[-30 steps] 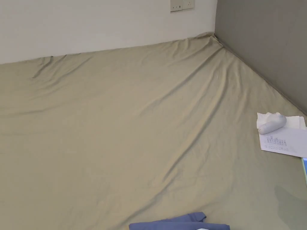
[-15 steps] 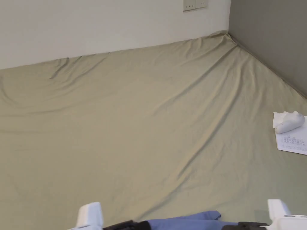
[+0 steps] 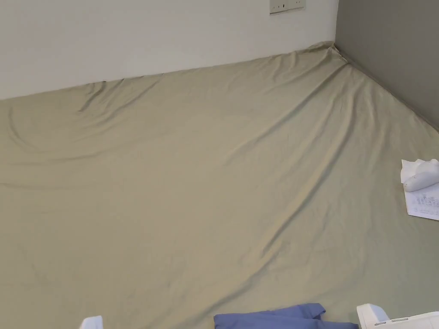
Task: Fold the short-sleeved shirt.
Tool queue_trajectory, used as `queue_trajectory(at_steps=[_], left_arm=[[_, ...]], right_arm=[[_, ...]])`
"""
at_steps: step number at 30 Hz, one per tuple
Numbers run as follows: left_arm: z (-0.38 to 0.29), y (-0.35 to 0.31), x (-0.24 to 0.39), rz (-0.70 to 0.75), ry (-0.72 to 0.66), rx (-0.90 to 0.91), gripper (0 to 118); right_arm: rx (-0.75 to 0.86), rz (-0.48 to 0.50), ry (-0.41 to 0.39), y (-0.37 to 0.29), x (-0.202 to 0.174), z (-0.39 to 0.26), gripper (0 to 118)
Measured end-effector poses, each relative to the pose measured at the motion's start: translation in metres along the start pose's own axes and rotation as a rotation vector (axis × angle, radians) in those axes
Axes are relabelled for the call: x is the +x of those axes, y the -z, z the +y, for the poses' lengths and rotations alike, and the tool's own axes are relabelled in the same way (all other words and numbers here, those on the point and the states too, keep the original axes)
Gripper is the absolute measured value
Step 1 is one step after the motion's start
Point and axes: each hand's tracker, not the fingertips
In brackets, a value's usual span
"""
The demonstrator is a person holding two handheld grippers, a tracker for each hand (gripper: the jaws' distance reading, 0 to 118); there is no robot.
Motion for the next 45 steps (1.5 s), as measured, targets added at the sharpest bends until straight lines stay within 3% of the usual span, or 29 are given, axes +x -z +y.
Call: queue_trajectory(at_steps=[3, 4, 6, 7, 8, 9, 14, 16, 17, 18, 19, 20, 23, 28, 31, 34, 37, 45], left_arm=[[0.011, 0.038, -0.003, 0.050, 0.010, -0.106, 0], [0.018, 0.048, -0.008, 0.042, -0.003, -0.124, 10], [0.024, 0.070, -0.010, 0.046, -0.014, -0.174, 84], [0.025, 0.085, -0.010, 0.039, -0.025, -0.227, 116], [0.024, 0.093, -0.009, 0.039, -0.034, -0.254, 118], [0.025, 0.098, -0.003, -0.032, -0.056, -0.239, 118], [0.024, 0.142, -0.012, 0.075, 0.021, -0.313, 118], [0.025, 0.156, -0.004, -0.007, 0.046, -0.314, 118], [0.027, 0.160, 0.001, -0.082, 0.047, -0.288, 100], [0.028, 0.164, 0.005, -0.023, 0.037, -0.291, 48], [0.028, 0.165, 0.009, 0.014, 0.098, -0.266, 22], [0.025, 0.167, 0.013, 0.064, 0.184, -0.257, 22], [0.034, 0.162, 0.007, -0.005, 0.108, -0.305, 22], [0.036, 0.153, 0.011, 0.009, 0.155, -0.340, 22], [0.046, 0.131, 0.003, -0.017, 0.184, -0.336, 22], [0.062, 0.085, -0.017, -0.028, 0.187, -0.324, 22], [0.078, 0.030, -0.041, 0.061, 0.221, -0.304, 22], [0.120, -0.141, -0.119, 0.198, 0.116, -0.233, 22]], right_arm=[[0.012, 0.010, 0.006, 0.001, -0.007, -0.008, 1], [0.017, 0.015, 0.010, 0.002, -0.006, -0.009, 1], [0.024, 0.025, 0.018, 0.000, -0.001, -0.011, 1], [0.028, 0.029, 0.023, 0.000, 0.000, -0.012, 1], [0.031, 0.033, 0.025, 0.000, 0.000, -0.013, 1], [0.032, 0.037, 0.025, -0.002, 0.000, -0.013, 1], [0.037, 0.053, 0.030, -0.003, -0.001, -0.013, 1], [0.039, 0.054, 0.032, -0.002, -0.001, -0.014, 1], [0.041, 0.056, 0.032, -0.003, -0.001, -0.014, 1], [0.044, 0.058, 0.036, -0.003, 0.000, -0.015, 1], [0.047, 0.060, 0.040, -0.003, 0.001, -0.016, 1], [0.050, 0.060, 0.043, -0.004, 0.001, -0.018, 1], [0.063, 0.074, 0.061, -0.003, -0.001, -0.021, 1], [0.067, 0.068, 0.052, -0.001, -0.009, -0.020, 1], [0.096, 0.113, 0.056, -0.006, -0.025, -0.016, 0], [0.150, 0.196, 0.023, -0.016, -0.047, -0.004, 0], [0.193, 0.205, -0.041, -0.022, -0.071, 0.012, 0], [0.239, 0.222, -0.102, -0.014, -0.128, 0.046, 0]])
